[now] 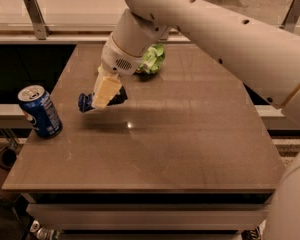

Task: Move rxbar blueberry near pepsi can

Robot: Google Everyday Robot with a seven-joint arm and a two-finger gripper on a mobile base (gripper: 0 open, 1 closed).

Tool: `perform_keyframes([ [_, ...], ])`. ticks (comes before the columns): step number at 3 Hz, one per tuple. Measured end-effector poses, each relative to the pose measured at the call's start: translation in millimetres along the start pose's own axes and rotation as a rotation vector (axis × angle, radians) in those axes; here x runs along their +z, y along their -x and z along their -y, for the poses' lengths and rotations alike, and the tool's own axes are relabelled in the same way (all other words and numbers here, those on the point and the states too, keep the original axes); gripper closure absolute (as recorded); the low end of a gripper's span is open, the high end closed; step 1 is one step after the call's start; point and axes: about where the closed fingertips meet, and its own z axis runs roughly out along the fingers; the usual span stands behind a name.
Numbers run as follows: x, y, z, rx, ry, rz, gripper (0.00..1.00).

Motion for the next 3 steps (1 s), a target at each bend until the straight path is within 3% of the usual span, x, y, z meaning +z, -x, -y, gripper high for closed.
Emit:
perform_keyframes([
  [1, 9.3, 15.5, -10.9, -0.039, 0.059, 0.0, 1.0],
  [3, 11.9, 16.2, -12.4, -0.042, 0.065, -0.002, 0.59],
])
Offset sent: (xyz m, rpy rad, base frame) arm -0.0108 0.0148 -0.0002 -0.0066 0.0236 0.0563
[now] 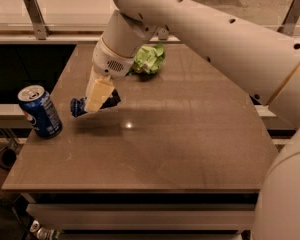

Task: Move rxbar blueberry near pepsi can

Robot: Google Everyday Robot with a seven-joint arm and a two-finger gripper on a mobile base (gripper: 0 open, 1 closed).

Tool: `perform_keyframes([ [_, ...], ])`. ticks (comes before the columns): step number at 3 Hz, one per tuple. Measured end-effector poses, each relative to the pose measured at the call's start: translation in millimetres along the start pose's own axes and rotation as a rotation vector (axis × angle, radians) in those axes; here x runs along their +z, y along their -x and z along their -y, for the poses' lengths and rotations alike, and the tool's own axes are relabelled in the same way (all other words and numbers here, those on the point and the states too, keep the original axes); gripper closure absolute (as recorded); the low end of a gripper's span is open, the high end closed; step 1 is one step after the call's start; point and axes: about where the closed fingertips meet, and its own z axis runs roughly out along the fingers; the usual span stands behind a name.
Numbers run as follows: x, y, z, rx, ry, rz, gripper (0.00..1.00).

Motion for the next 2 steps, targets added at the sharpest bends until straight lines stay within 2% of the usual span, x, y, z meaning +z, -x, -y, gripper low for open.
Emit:
perform_keyframes([
  [2, 2.7, 1.1, -1.0, -0.003, 0.005, -0.001, 0.12],
])
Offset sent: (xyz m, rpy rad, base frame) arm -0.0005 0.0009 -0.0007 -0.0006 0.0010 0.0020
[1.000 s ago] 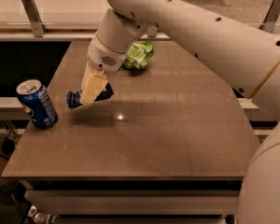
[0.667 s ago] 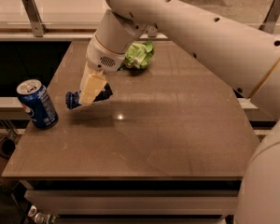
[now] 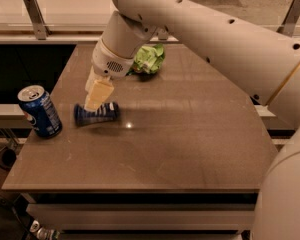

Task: Move rxbar blueberry near pepsi can

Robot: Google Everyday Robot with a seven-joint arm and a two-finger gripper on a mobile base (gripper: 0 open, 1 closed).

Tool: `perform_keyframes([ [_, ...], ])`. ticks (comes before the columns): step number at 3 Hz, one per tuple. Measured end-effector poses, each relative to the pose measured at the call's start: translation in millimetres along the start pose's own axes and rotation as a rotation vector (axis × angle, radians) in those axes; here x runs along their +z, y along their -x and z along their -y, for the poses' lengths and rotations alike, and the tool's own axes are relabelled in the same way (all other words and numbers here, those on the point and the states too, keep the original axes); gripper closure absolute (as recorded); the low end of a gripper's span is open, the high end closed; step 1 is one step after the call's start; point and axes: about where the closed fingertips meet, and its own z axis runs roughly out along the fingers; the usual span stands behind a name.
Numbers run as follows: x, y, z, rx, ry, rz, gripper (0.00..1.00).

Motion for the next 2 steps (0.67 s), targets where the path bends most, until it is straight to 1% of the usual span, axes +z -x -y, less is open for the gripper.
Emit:
perform_keyframes([
  [1, 1.3, 0.5, -0.5, -0.001, 0.002, 0.0, 0.0],
  [2, 1.3, 0.6, -0.5, -0.001, 0.002, 0.0, 0.0],
])
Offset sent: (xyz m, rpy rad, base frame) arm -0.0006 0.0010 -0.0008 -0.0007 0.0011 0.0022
